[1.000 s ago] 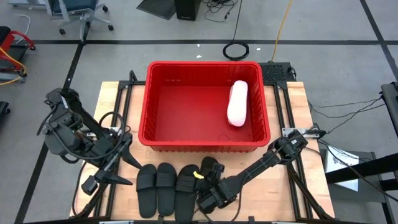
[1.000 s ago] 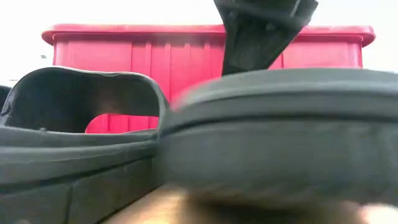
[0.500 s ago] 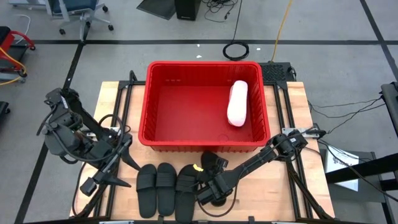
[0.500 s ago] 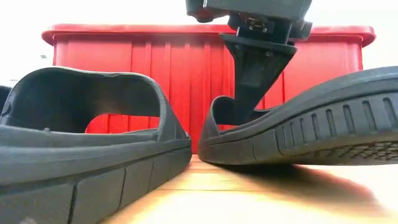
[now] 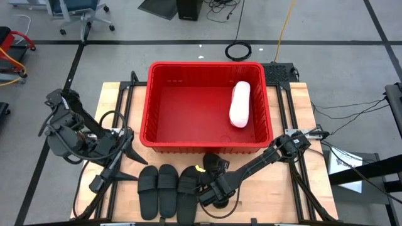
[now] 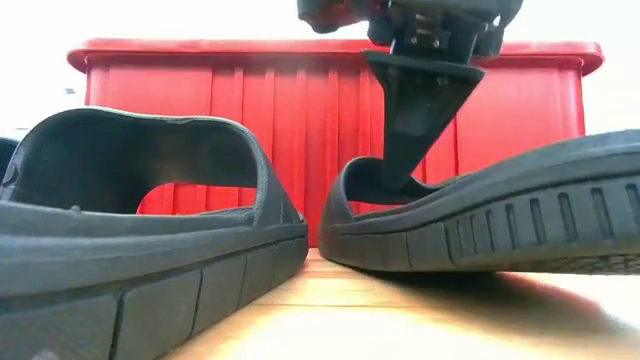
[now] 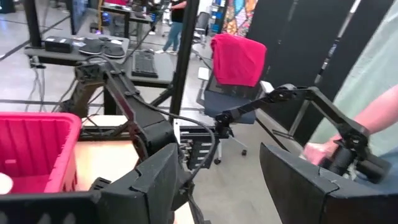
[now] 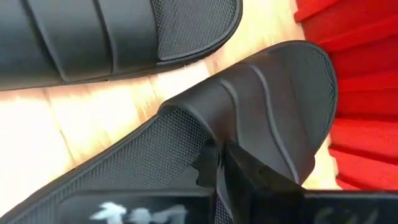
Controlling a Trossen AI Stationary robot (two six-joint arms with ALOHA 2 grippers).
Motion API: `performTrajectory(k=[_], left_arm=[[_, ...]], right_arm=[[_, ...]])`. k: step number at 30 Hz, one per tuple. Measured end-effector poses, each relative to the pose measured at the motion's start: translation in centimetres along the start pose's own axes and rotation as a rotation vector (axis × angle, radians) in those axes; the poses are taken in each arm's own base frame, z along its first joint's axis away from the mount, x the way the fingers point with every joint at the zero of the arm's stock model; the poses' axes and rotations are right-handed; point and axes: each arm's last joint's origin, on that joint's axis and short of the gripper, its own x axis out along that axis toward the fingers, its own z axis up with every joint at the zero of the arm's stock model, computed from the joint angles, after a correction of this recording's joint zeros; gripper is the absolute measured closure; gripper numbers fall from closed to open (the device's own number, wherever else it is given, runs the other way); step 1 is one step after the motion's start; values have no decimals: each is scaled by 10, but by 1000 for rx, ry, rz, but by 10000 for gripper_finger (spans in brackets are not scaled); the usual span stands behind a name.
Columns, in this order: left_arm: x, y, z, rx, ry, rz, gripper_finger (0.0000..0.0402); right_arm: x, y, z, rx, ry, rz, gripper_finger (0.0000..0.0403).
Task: Pick and place slides into bin
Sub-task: Put the black slide into the red bin
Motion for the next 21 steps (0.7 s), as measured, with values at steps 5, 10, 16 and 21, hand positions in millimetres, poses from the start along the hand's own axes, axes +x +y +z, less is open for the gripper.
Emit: performTrajectory(k=[5,10,16,21], left_arm=[[0,0,0,-7,-8,19,176],[0,2,1,-8,-21,61,176],[0,3,1,-6,-35,101,176],[0,4,2,-9,-42,109,176]], right_arm=[[-28,-13,4,-26,-44,67,401],[-73,-40,8,-6,-137,118,402],[-107,-67,9,6,-199,171,402],[-122,-81,10,30,-249,190,402]])
